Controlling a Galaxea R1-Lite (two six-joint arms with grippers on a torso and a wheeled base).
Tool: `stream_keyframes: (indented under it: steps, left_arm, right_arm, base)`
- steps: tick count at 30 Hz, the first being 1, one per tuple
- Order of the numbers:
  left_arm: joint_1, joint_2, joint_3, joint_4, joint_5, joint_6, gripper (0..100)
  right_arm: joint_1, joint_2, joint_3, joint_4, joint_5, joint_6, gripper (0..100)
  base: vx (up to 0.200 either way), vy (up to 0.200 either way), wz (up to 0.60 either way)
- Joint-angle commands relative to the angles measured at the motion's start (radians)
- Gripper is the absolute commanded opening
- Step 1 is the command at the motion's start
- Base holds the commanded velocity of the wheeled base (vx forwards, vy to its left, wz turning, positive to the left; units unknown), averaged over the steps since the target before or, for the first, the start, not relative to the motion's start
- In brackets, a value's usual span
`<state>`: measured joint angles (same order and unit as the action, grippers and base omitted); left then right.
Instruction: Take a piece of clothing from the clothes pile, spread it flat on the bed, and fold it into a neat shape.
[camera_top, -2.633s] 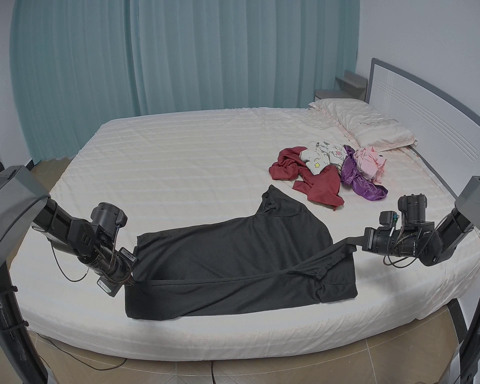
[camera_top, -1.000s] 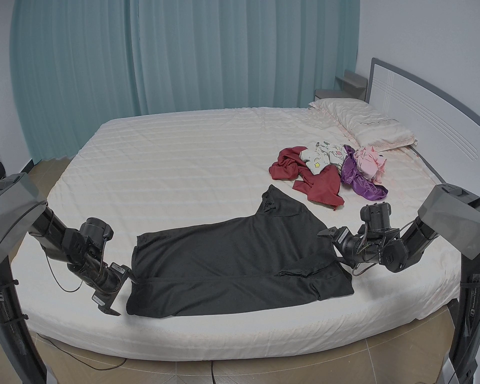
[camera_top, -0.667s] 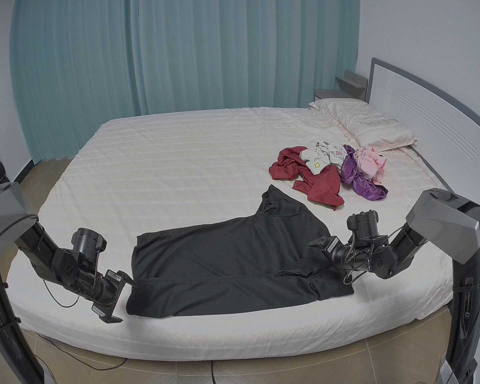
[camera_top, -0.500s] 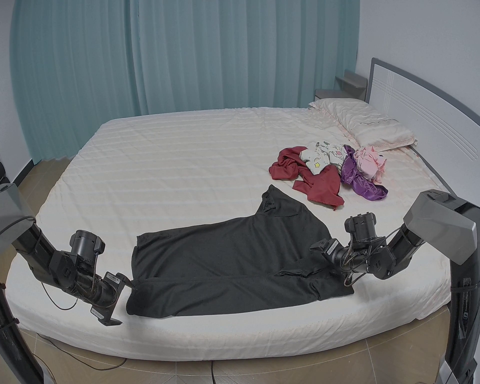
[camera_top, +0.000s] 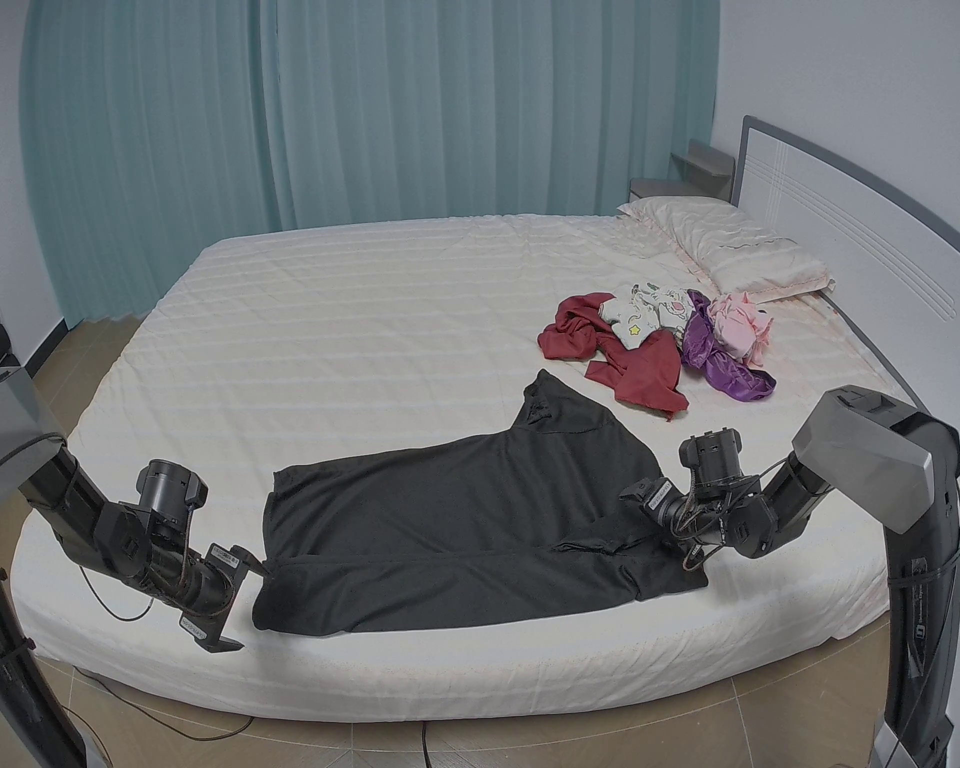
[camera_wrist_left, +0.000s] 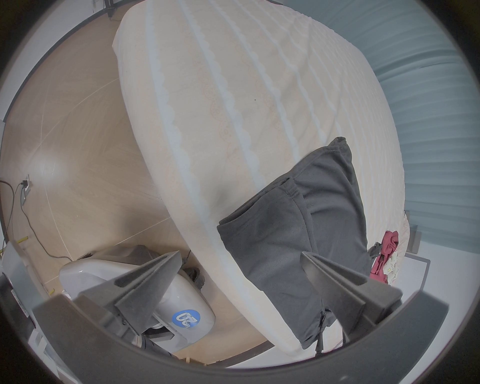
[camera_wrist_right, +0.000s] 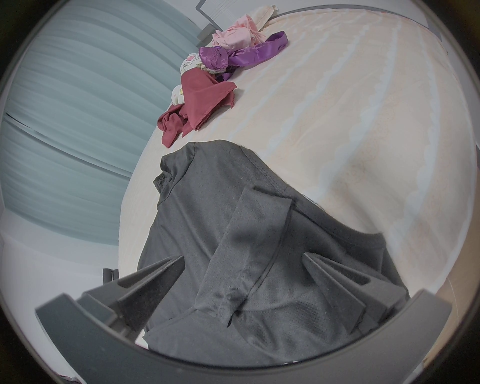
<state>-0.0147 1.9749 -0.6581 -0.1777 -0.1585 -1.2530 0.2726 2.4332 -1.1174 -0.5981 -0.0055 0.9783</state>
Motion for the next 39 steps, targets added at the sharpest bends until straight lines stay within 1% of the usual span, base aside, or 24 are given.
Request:
stream_keyframes:
  steps: [1, 4, 7, 9, 25, 33, 39]
  left_arm:
    - [-0.001, -0.001, 0.000, 0.000, 0.001, 0.000, 100]
    - [0.001, -0.001, 0.000, 0.000, 0.001, 0.000, 100]
    - [0.001, -0.002, 0.000, 0.000, 0.001, 0.000, 100]
    - [0.001, -0.002, 0.000, 0.000, 0.001, 0.000, 100]
    - [-0.001, -0.005, 0.012, -0.013, 0.001, 0.000, 100]
    - [-0.001, -0.004, 0.018, -0.034, 0.001, 0.001, 100]
    - [-0.001, -0.005, 0.025, -0.036, 0.001, 0.001, 100]
  right_arm:
    - [-0.003, 0.038, -0.025, 0.000, -0.002, -0.001, 0]
    - [-0.001, 0.037, -0.021, 0.001, -0.008, -0.003, 0]
    - [0.002, 0.029, -0.015, 0.017, -0.036, -0.006, 0]
    - [-0.001, 0.015, -0.012, 0.031, -0.042, -0.006, 0]
    - [-0.001, -0.105, 0.064, 0.034, -0.033, -0.006, 0]
    - [0.014, -0.207, 0.168, 0.040, -0.031, -0.012, 0]
    - [0.016, -0.316, 0.183, 0.138, -0.014, -0.049, 0]
  base:
    - [0.000, 0.000, 0.00]
    - [0.000, 0.000, 0.00]
    - [0.000, 0.000, 0.00]
    - [0.000, 0.000, 0.00]
    - [0.000, 0.000, 0.00]
    - [0.000, 0.000, 0.00]
    - [0.000, 0.000, 0.00]
